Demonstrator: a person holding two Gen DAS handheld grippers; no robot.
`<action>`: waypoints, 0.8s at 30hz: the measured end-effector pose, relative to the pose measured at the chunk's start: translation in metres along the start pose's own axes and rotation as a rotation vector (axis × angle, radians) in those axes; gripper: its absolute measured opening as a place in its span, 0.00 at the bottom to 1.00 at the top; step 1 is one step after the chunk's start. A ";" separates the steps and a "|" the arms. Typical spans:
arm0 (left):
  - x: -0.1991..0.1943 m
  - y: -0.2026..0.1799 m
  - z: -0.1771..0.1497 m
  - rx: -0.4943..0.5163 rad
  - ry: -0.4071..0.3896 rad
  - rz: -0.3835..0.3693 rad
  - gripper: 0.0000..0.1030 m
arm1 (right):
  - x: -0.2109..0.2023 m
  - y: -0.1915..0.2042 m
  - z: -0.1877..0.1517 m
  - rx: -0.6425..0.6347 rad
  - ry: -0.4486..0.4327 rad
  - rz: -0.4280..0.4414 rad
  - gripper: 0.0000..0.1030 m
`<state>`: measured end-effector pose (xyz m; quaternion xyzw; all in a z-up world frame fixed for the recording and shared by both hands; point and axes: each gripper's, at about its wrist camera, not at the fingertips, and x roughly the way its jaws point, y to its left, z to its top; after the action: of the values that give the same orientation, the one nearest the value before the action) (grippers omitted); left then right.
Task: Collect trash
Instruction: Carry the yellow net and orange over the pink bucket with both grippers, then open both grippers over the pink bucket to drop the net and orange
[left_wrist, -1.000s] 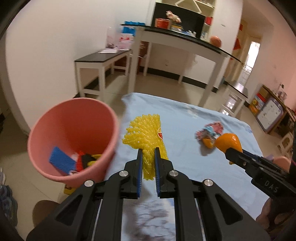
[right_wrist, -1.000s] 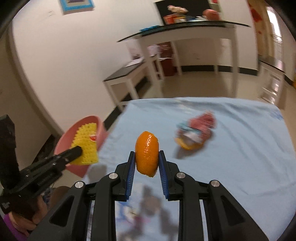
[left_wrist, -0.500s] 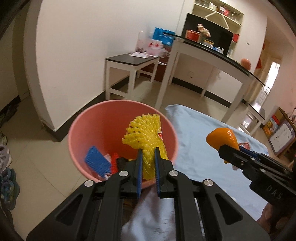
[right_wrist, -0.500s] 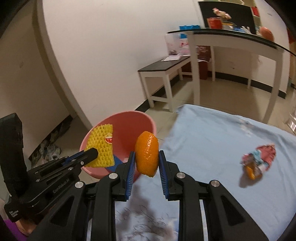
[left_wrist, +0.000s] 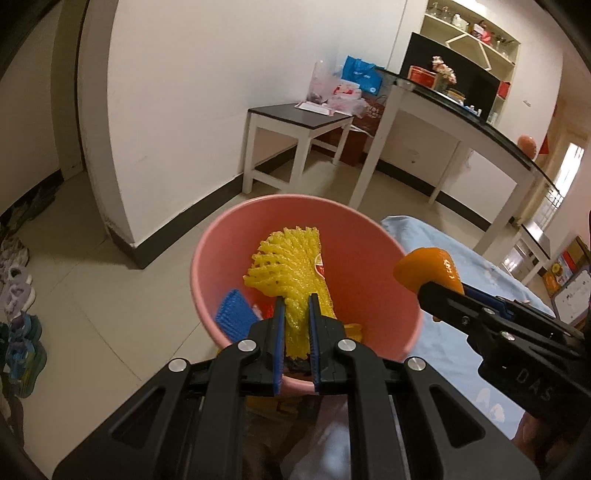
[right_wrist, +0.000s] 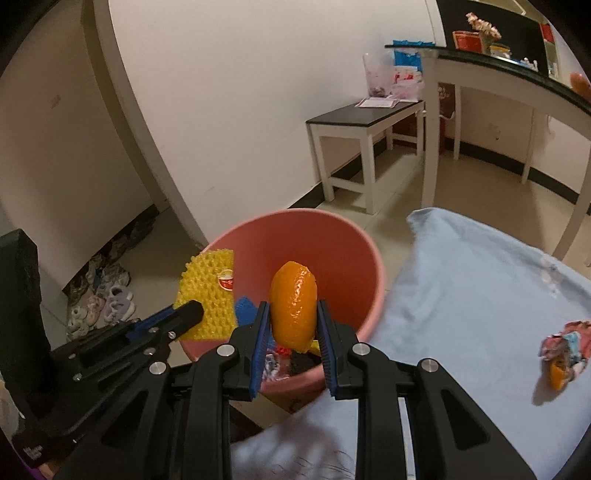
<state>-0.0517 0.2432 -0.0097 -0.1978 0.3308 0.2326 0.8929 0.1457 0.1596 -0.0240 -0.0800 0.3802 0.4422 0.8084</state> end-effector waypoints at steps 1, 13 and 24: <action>0.002 0.003 0.000 -0.003 0.004 0.004 0.11 | 0.003 0.002 0.000 0.000 0.005 0.003 0.24; 0.022 0.005 -0.002 0.017 0.047 0.004 0.11 | 0.034 -0.004 -0.002 0.026 0.081 -0.027 0.25; 0.016 0.009 0.000 0.023 0.044 -0.019 0.24 | 0.039 -0.005 -0.004 0.022 0.118 -0.050 0.40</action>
<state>-0.0459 0.2553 -0.0225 -0.1957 0.3513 0.2160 0.8897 0.1598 0.1801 -0.0546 -0.1064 0.4298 0.4120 0.7964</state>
